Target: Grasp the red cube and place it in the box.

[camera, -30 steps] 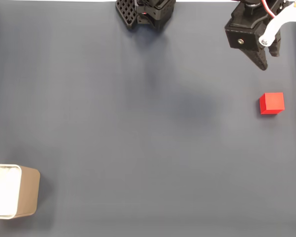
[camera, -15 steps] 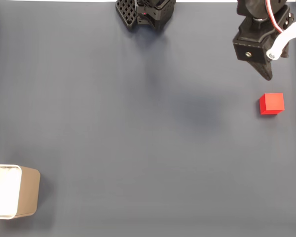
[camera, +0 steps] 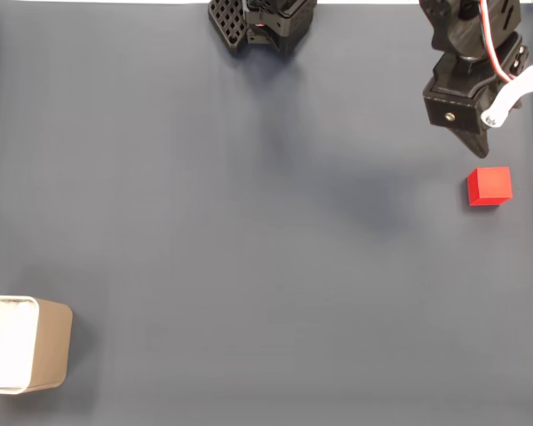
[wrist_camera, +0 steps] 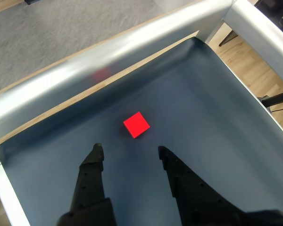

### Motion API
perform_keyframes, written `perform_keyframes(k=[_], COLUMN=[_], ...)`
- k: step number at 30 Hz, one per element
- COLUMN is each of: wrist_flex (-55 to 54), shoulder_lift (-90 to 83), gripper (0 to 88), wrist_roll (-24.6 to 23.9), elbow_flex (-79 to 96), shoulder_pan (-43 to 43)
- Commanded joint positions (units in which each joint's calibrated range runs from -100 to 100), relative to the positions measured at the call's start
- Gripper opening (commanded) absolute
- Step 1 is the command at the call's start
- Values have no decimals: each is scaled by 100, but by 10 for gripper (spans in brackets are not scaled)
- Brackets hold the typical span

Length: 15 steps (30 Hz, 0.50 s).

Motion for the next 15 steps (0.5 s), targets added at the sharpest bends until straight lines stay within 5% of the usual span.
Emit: perform_keyframes(k=[1, 15], wrist_flex=[-186, -464], shoulder_lift=[9, 399], gripper=[285, 310], wrist_roll=[-63, -161], elbow_flex=[-4, 133], shoulder_pan=[-71, -100])
